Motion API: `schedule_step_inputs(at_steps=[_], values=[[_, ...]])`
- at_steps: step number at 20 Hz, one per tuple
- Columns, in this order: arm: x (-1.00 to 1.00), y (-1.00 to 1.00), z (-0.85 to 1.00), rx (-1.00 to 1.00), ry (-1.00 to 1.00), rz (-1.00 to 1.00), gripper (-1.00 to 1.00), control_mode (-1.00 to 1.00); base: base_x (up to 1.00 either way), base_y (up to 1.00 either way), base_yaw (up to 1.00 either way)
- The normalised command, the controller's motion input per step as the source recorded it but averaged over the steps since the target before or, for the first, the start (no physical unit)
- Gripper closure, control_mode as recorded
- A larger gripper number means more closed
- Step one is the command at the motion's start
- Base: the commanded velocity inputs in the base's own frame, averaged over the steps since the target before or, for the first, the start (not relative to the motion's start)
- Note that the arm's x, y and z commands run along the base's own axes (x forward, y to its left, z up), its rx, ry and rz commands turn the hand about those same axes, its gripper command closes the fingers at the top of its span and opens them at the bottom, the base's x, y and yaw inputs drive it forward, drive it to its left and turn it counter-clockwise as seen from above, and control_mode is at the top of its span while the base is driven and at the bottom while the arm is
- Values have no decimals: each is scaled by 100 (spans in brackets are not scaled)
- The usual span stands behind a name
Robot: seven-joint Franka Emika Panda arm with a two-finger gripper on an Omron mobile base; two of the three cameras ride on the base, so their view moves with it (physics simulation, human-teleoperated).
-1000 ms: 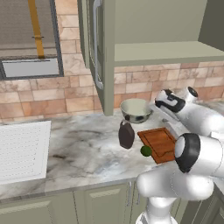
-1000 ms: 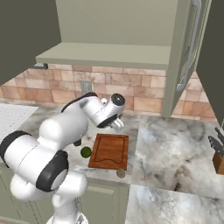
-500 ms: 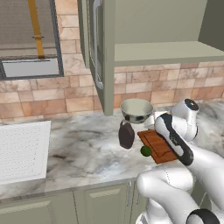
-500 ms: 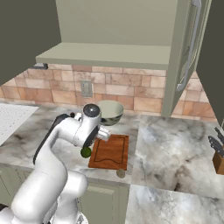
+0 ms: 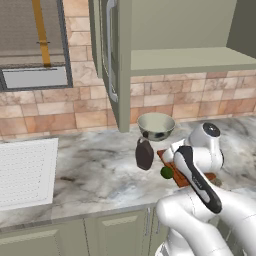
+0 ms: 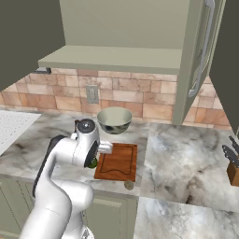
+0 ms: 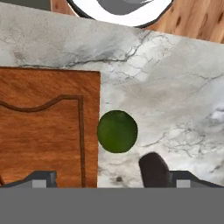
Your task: Open the cabinet. Place the bowl and condiment on the counter. Then place the lime and garlic on the cutting board.
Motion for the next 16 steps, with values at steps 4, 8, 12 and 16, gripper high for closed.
schedule_step_inputs(at_steps=[4, 8, 12, 16], values=[[-22, 23, -18, -11, 0, 16, -100, -100, 0, 0, 0], [-41, 16, -7, -8, 3, 15, -100, -100, 0, 0, 0], [23, 31, -78, -22, 2, 11, -100, -100, 0, 0, 0], [35, 4, -73, -17, 0, 10, -100, -100, 0, 0, 0]])
